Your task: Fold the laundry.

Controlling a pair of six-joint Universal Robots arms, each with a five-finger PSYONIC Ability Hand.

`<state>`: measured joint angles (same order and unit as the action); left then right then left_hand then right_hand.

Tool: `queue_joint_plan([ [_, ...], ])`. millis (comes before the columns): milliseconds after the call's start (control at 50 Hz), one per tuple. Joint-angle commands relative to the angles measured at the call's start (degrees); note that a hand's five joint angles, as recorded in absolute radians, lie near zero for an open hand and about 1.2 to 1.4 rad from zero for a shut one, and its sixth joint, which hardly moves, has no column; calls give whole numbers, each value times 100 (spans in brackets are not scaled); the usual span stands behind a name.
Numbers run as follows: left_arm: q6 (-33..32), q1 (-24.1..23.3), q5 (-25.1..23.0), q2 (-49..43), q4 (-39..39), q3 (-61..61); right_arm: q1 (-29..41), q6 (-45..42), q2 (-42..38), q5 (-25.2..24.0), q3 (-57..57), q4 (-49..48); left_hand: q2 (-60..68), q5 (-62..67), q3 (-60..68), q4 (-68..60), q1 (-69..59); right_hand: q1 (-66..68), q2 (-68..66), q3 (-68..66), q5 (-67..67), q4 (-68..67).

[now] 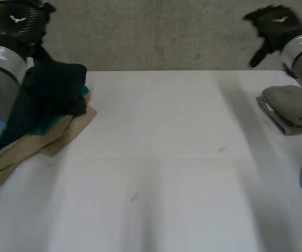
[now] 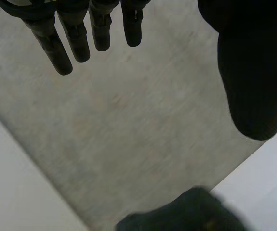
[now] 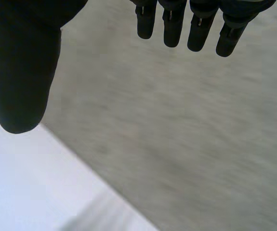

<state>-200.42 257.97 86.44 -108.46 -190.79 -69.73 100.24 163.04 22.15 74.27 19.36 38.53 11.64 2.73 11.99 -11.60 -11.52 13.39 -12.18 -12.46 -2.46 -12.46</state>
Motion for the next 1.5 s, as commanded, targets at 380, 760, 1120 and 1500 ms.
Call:
queue_joint_plan([
  [380,-867,1062,-1103,-2891,-265,1497,1050,-88,-27,588,-310,304,880,771,845,-884,-892,-339,218,246,246,246],
  [760,-639,-281,-189,-933,-1619,92,769,-88,904,1063,-609,322,6836,6727,6801,-6840,-6848,-339,218,246,246,246],
  [1120,-648,-2119,-655,-694,-1619,-885,725,-44,1494,1511,-1839,497,6836,6727,6801,-6840,-6848,-339,218,246,246,246],
  [1500,-639,-1970,-576,-483,-1408,-1385,1094,-106,1459,2187,-1972,348,6836,6727,6801,-6840,-6848,-339,218,246,246,246],
])
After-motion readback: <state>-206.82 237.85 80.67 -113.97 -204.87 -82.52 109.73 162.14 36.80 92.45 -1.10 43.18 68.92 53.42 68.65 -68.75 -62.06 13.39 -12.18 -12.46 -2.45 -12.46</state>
